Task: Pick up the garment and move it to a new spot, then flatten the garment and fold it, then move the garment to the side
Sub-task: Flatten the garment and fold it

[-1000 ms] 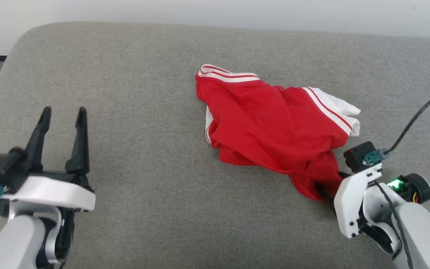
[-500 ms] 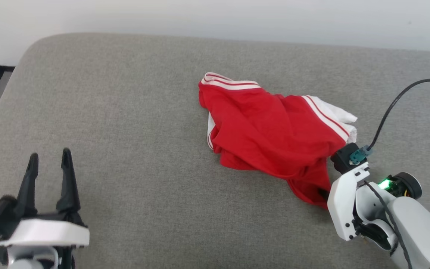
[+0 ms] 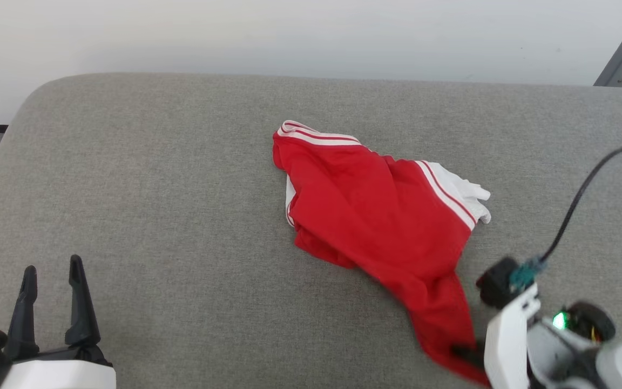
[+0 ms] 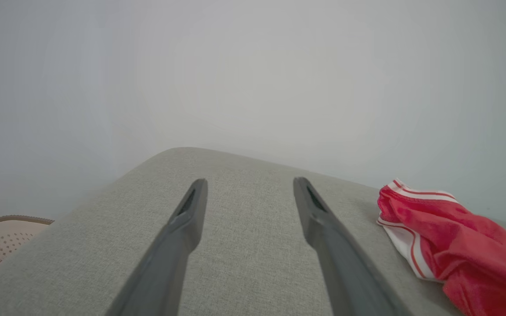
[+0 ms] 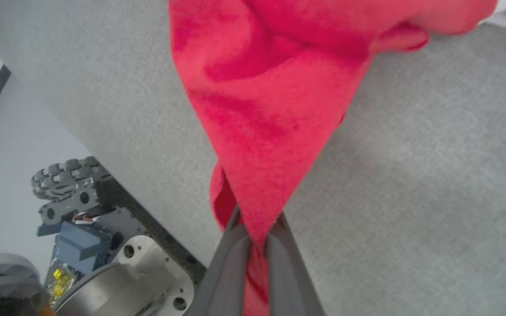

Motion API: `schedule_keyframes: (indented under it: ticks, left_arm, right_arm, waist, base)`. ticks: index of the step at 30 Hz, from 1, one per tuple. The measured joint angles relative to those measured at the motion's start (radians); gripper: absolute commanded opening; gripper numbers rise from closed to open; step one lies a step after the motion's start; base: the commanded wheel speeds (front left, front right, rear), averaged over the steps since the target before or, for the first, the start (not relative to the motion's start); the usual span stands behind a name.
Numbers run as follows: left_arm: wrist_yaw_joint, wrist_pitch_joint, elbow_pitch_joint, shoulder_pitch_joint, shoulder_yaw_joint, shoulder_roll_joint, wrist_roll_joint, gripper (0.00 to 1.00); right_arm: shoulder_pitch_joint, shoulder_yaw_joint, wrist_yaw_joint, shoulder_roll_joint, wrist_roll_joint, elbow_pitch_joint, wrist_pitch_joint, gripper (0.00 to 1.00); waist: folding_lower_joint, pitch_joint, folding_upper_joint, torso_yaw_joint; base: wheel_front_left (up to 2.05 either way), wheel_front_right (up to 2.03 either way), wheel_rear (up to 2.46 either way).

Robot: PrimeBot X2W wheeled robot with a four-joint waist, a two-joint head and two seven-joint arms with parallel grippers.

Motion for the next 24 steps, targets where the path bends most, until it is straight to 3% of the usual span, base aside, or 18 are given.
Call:
schedule_keyframes:
  ticks: [7, 14, 16, 17, 24]
  left_arm:
    - [-0.029, 0.0, 0.0, 0.007, 0.028, -0.037, 0.036, 1.0]
    - [-0.044, 0.0, 0.007, -0.005, 0.042, -0.061, 0.053, 1.0]
    - [-0.049, 0.0, 0.009, -0.008, 0.046, -0.07, 0.053, 1.0]
    - [-0.052, 0.0, 0.011, -0.012, 0.046, -0.072, 0.056, 1.0]
    - [-0.06, 0.0, 0.01, -0.02, 0.055, -0.082, 0.06, 1.0]
  right_arm:
    - [0.159, -0.038, 0.0, 0.039, 0.04, -0.156, 0.118, 0.0]
    - [0.195, 0.004, 0.0, 0.089, -0.016, -0.119, 0.118, 0.0]
    - [0.187, 0.024, 0.0, 0.097, -0.04, -0.095, 0.09, 0.81]
    - [0.181, 0.026, 0.0, 0.102, -0.041, -0.084, 0.078, 1.0]
    - [0.149, -0.015, 0.0, 0.095, -0.028, -0.113, 0.061, 1.0]
  waist:
    - [0.0, 0.012, 0.0001, 0.005]
    - [0.0, 0.036, 0.0, 0.021]
    - [0.0, 0.041, 0.0, 0.024]
    - [0.0, 0.042, 0.0, 0.026]
    - [0.0, 0.044, 0.0, 0.032]
  base:
    - [0.0, 0.0, 0.0]
    - [0.0, 0.0, 0.0]
    - [0.0, 0.0, 0.0]
    - [0.0, 0.0, 0.0]
    - [0.0, 0.0, 0.0]
